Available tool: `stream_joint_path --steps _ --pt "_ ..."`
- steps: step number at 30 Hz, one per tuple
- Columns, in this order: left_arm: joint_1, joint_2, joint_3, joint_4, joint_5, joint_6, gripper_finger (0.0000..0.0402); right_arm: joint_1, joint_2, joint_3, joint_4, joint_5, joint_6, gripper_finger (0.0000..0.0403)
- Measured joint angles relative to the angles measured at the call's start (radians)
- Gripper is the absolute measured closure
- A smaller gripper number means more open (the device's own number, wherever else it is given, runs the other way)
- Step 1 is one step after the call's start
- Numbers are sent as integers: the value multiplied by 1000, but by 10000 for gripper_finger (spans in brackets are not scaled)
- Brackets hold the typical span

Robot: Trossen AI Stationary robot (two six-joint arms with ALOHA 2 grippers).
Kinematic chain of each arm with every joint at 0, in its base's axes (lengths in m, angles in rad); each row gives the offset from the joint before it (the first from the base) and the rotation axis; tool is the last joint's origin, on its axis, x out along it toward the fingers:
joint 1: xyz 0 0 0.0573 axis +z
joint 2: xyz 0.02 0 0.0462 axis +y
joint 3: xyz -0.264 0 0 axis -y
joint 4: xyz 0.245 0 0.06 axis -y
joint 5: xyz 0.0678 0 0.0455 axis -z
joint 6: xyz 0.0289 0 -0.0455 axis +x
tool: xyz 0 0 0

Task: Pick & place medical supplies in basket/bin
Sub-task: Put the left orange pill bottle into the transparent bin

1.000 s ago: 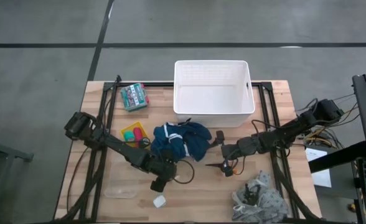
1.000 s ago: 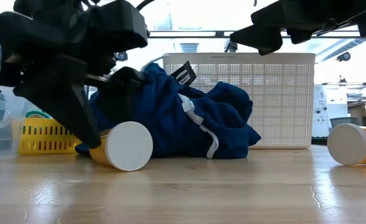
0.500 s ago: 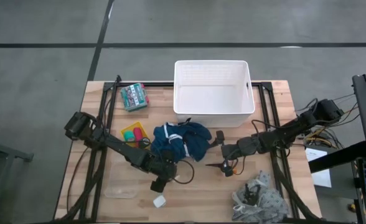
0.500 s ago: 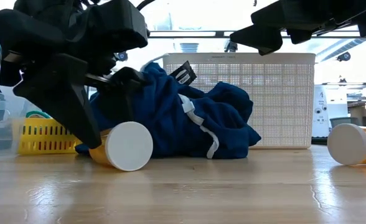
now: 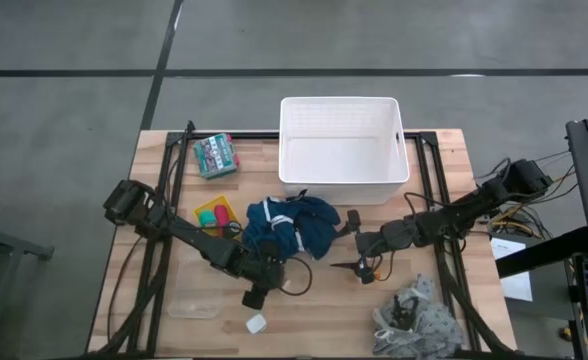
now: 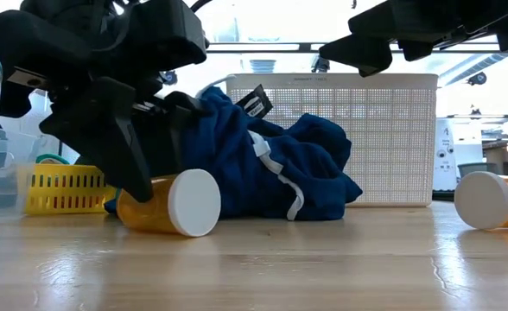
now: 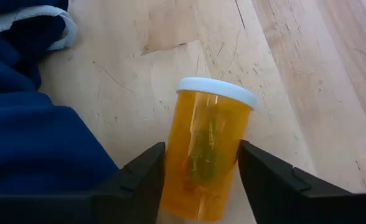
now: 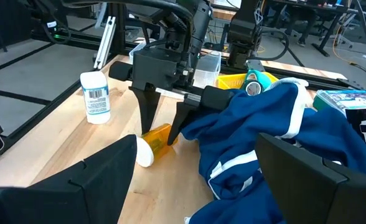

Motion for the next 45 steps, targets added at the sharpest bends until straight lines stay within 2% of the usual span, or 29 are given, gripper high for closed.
stream_joint_path --steps 5,17,23,40,45 --pt "0 0 0 4 0 0 233 0 0 0 0 0 0 78" --pt "0 0 6 6 0 0 233 0 0 0 0 0 0 78" --pt "0 1 9 4 44 0 232 0 0 0 0 0 0 78" --pt "0 5 10 11 45 16 231 0 0 0 0 0 0 78" --pt "-2 -2 47 -14 45 22 231 0 0 0 0 0 0 78"
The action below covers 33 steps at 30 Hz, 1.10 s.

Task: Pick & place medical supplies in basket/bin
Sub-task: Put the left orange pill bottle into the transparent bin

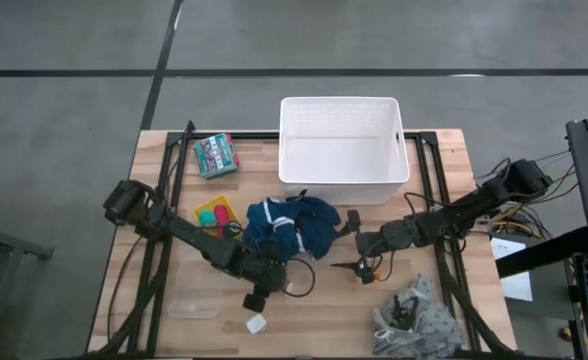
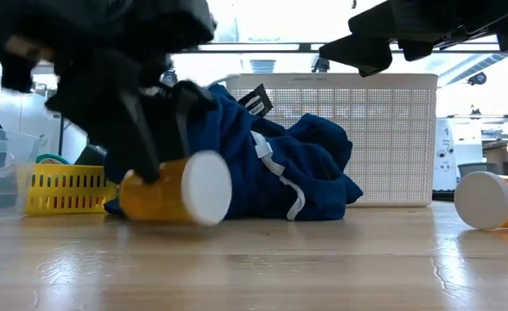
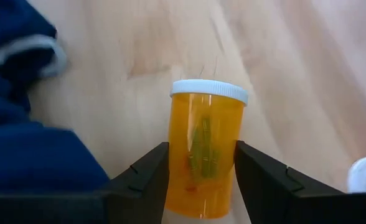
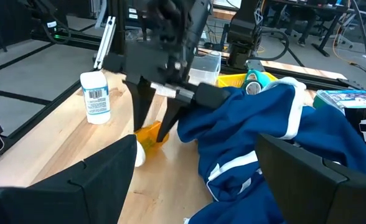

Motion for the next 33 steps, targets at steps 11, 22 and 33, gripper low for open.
stream_joint_path --steps 11,22,33 --pt "-2 -41 42 -75 27 -77 231 0 0 0 1 0 1 78" --pt "-8 -250 49 -176 41 -369 231 0 0 0 3 0 0 78" --pt "-26 -488 48 -375 4 -769 231 0 0 0 4 0 1 78"
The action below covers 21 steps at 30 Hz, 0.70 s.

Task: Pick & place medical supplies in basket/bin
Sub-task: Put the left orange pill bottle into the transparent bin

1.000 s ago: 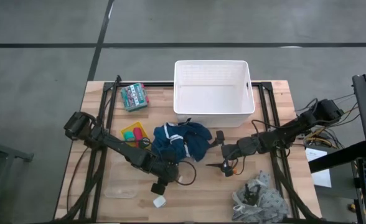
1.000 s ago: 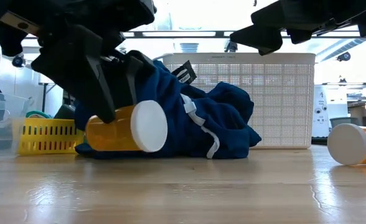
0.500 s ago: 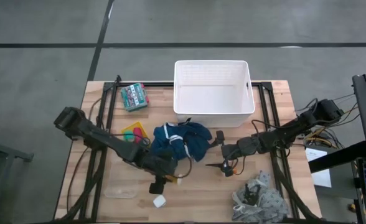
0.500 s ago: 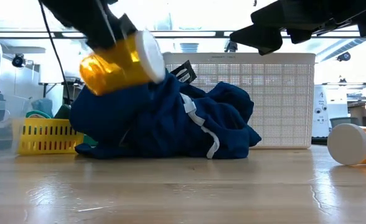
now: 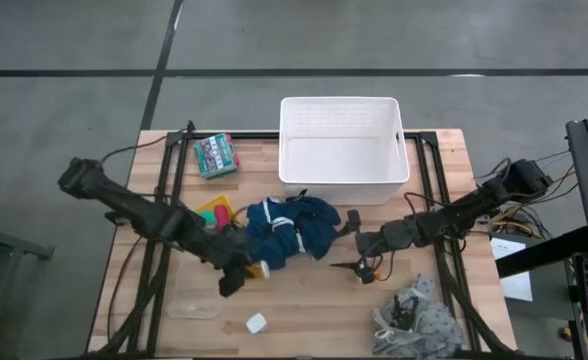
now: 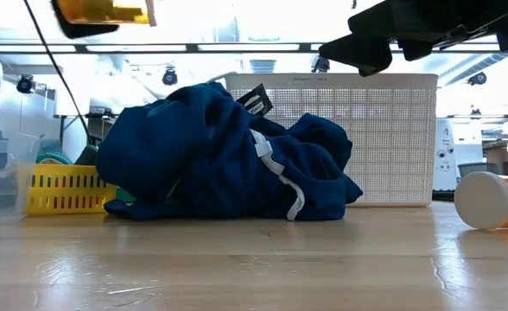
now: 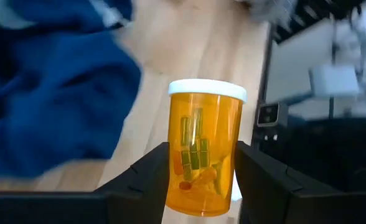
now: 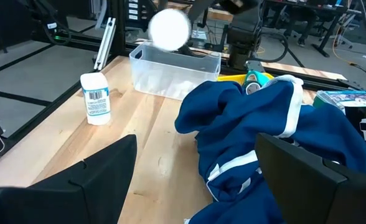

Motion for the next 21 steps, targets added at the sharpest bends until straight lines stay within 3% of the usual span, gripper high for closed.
stream_joint_path --steps 11,21 --pt "-13 -90 0 -410 -53 -581 231 0 0 0 0 0 -2 78" --pt "-51 -98 -1 -483 -51 -819 231 0 0 0 0 0 -1 78"
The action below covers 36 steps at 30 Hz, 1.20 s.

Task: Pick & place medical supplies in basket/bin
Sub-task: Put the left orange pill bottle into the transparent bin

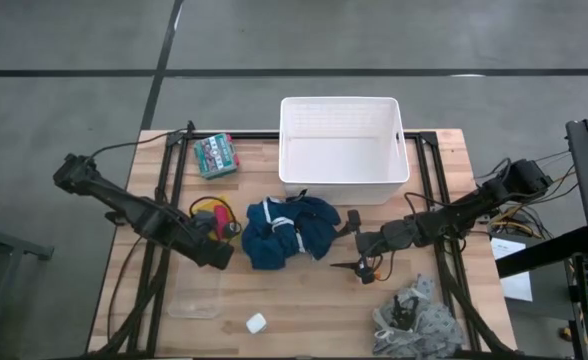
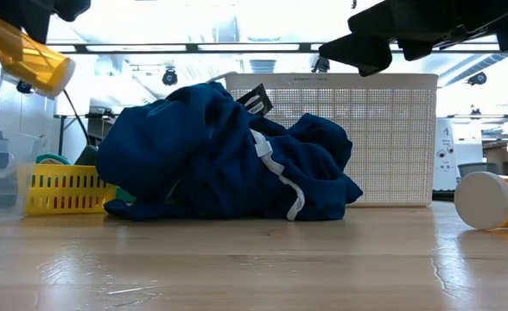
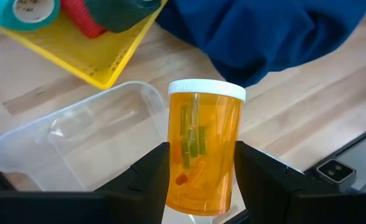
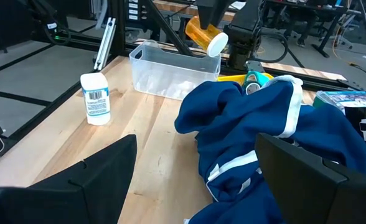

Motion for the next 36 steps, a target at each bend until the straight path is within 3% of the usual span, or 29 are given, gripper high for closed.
stream_joint_path --steps 21,28,36 --pt "-39 3 0 -75 -19 -179 231 0 0 0 0 0 0 78" --pt "-98 3 -2 -78 -24 -294 231 0 0 0 0 0 1 78" --pt "-213 22 -4 -120 -37 -525 231 0 0 0 0 0 0 78"
